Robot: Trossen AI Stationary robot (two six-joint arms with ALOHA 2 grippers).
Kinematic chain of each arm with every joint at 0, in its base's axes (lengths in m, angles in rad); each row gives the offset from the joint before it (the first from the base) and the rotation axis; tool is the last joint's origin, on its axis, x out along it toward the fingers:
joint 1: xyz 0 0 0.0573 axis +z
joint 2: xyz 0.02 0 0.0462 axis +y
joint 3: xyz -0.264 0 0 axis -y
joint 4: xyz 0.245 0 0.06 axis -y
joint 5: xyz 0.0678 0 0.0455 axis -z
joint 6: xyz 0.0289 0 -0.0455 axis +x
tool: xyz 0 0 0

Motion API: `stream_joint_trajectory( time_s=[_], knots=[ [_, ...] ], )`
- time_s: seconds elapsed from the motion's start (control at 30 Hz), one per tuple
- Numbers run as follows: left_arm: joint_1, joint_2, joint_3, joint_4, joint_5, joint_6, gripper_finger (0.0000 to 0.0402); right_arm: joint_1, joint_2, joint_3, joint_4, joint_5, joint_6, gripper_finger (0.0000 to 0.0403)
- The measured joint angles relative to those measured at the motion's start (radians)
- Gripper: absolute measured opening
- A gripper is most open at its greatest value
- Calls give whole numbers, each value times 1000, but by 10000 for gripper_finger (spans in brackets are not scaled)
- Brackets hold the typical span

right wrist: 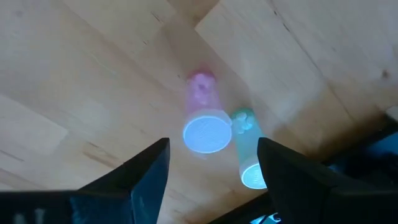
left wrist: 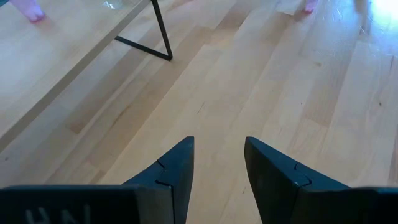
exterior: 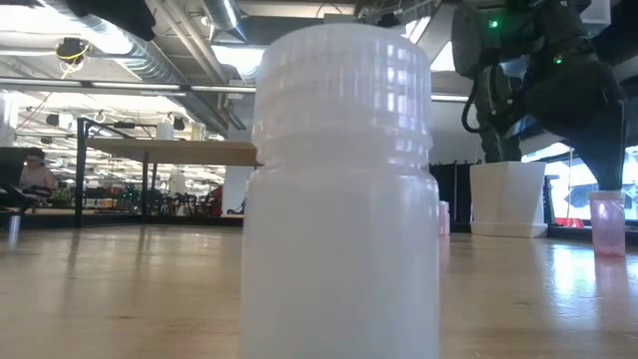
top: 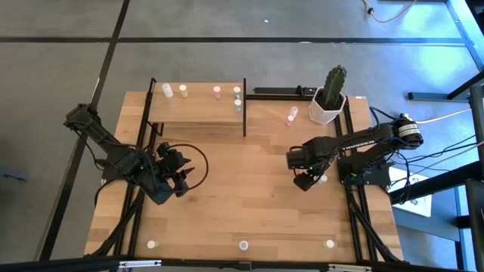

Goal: Pick and place medicine bottles onto shelf by color
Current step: Put the bottom pink pill bottle on the shelf and align it with the other pink pill bottle

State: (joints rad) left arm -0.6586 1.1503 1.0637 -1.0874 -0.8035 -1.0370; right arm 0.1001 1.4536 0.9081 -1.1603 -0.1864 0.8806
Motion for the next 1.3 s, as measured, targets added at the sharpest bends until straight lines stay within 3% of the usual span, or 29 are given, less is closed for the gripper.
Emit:
stream_joint_trajectory(
  time_s=[0.4, 1.17, 1.3],
  knots=[
    [0, 0, 0, 0, 0, 0, 135, 0, 0, 0, 47, 61, 3, 245],
    [0, 0, 0, 0, 0, 0, 135, 1, 88, 0, 53, 31, 6, 244],
    [0, 0, 0, 0, 0, 0, 135, 1, 103, 1, 53, 27, 7, 227]
  ],
)
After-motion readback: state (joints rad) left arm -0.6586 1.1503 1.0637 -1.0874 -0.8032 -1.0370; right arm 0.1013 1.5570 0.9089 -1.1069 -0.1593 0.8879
